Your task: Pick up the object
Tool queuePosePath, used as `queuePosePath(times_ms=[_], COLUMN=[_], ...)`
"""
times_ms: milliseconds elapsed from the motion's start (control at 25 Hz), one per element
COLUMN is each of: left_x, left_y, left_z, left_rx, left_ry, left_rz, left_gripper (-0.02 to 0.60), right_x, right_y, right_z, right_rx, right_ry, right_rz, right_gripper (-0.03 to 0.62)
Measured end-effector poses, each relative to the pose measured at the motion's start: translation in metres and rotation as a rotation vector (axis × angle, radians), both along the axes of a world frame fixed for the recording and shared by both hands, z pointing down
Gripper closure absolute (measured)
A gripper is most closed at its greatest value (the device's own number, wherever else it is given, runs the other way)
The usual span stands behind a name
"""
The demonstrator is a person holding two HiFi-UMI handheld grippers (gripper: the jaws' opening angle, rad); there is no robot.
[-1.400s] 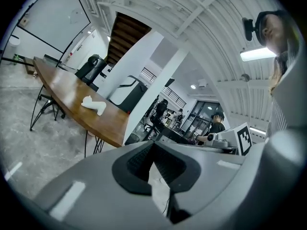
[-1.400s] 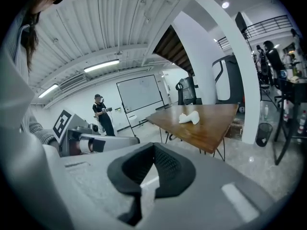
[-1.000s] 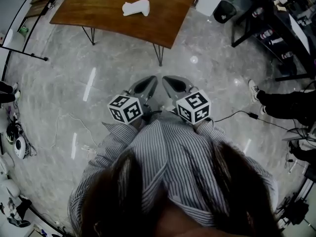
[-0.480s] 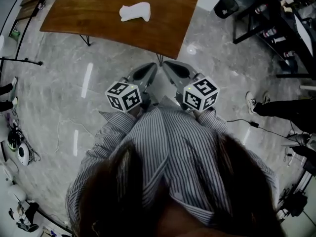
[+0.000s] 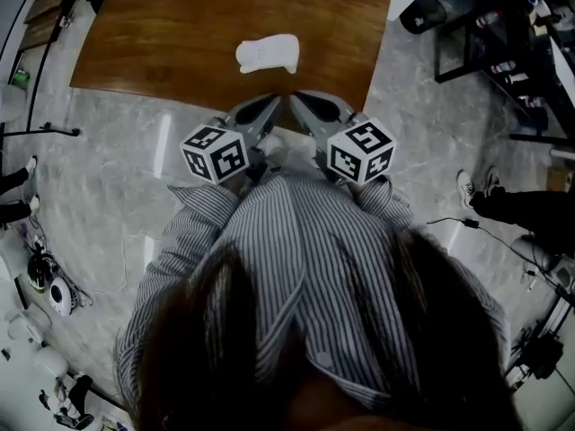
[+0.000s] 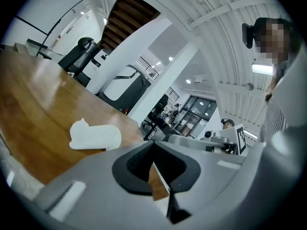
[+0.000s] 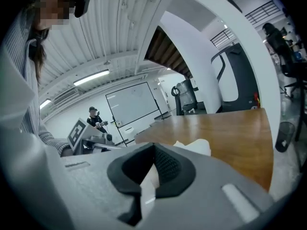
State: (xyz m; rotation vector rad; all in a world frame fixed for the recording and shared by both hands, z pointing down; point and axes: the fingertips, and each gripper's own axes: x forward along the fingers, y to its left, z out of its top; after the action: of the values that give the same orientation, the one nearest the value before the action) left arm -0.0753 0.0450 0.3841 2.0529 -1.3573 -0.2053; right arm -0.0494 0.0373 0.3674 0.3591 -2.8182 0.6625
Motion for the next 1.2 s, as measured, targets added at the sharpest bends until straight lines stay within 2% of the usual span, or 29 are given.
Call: queuePosePath(times_ms=[120,280,520,880,1200], left_x=[-0.017,-0.02,-0.024,-0.019,-0.029], left_y=[-0.019,-0.035,-0.044,-0.058,-0.06], left_z=[0.002,0.009,0.015,0.012,0.02], left_rx=[-0.011,-0.026,-0.04,-0.047,-0.072], left_ry=[-0.005,-0.053,0.006,0.009,0.025], left_rz=[0.021,0.052,0.051,0.053,0.041], left_gripper=[0.583,0.583,0.583,0.583,0.582], right_x=[-0.014,-0.014,-0.01,-0.015,-0.019], right_y=[-0.019,-0.032,-0.04,-0.052,-0.053], right_z=[0.006,0.018,0.025,0.026,0.031], right_rx=[-0.009,-0.008,-0.039,-0.061,-0.141], right_ry=[0.033,0.082,0.09,0.11,0.12], right_rz=[0.038,0.067,0.082,0.03,-0.015], right_gripper=[0.594,0.594,0.594,0.594,0.594])
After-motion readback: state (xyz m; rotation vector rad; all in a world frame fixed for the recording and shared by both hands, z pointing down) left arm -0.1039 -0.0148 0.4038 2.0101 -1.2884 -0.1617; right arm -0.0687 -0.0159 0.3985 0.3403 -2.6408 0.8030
